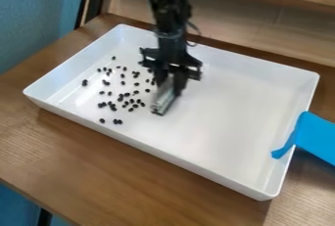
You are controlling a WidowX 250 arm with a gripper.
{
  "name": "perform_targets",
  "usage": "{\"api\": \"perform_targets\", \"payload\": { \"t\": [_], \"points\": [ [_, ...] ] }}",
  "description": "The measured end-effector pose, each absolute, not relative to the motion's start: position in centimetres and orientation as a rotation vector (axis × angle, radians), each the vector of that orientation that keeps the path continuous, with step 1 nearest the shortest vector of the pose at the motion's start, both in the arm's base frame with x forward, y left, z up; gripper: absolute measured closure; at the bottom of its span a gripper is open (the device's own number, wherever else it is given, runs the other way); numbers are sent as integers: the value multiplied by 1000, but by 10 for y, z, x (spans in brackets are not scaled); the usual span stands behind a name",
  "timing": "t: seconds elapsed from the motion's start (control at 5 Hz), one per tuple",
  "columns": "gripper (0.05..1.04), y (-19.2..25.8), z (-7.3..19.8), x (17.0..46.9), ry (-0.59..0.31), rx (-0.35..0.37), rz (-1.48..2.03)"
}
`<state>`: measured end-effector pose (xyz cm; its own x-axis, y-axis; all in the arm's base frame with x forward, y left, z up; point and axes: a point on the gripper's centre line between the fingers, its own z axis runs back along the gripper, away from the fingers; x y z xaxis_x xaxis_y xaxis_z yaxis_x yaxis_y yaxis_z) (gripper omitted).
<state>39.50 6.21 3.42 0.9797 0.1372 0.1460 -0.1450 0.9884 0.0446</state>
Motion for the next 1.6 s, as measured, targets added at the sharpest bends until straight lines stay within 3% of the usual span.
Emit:
{"api": "perform_targets", "payload": {
  "t": [0.4, 1.0, 1.4, 1.6],
  "points": [
    [697, 118, 34, 381, -129, 67, 128],
    [697, 203, 37, 349, -145, 27, 102],
    [697, 177, 49, 340, -85, -115, 117],
    [697, 153, 84, 343, -121, -161, 123]
  ]
}}
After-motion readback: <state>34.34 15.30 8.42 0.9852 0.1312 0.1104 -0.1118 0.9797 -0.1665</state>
